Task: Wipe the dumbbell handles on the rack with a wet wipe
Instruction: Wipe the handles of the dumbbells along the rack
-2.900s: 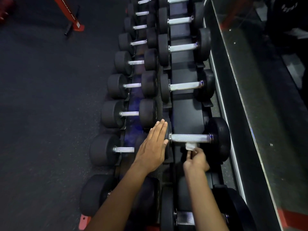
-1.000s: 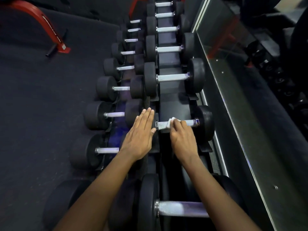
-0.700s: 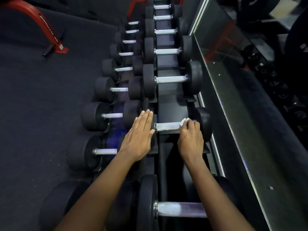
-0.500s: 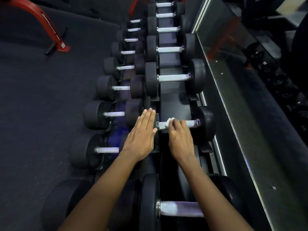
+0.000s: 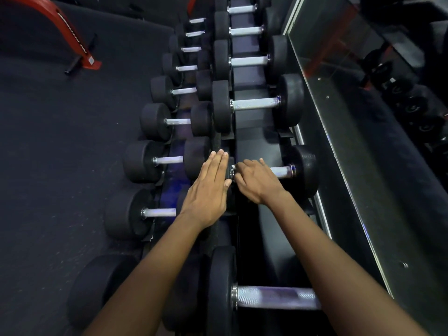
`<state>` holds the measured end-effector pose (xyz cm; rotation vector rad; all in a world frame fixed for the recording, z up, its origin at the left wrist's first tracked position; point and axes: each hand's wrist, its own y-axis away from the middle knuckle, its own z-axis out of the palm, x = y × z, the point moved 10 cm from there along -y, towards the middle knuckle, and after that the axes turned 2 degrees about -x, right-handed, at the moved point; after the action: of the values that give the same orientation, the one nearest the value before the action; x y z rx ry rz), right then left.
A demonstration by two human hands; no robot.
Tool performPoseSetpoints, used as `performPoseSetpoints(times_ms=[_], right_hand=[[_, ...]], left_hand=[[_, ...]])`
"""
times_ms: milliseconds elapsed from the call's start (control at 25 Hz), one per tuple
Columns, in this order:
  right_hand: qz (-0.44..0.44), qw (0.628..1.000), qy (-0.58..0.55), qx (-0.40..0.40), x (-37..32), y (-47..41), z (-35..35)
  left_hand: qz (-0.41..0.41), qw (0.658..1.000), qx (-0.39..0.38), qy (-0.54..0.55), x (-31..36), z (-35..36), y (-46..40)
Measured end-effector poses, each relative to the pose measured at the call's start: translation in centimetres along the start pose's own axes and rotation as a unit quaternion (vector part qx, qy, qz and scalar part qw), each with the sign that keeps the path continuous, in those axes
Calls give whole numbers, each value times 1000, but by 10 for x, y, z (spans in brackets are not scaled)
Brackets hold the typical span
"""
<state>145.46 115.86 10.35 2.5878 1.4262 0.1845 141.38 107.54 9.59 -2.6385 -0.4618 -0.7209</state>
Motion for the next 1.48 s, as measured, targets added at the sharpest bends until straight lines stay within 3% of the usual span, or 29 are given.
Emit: performPoseSetpoints(times_ms=[400, 600, 760, 920, 1160, 1480], right_hand=[[77, 987, 139, -30, 57, 3, -14], [88, 989, 106, -45, 46, 3, -17], [7, 996, 28, 84, 4, 11, -17], [65, 969, -75, 226, -7, 37, -14], [133, 932, -222, 253, 8, 50, 4], [282, 861, -219, 362, 71, 95, -13]], left_hand=[[2, 1000, 3, -3, 1, -3, 1], [-1, 1000, -1, 3, 1, -3, 2], [-5, 1000, -3, 14, -1, 1, 2], [-8, 1000, -8, 24, -2, 0, 3], [-4, 1000, -12, 14, 0, -1, 1], [-6, 1000, -17, 12, 2, -4, 1]])
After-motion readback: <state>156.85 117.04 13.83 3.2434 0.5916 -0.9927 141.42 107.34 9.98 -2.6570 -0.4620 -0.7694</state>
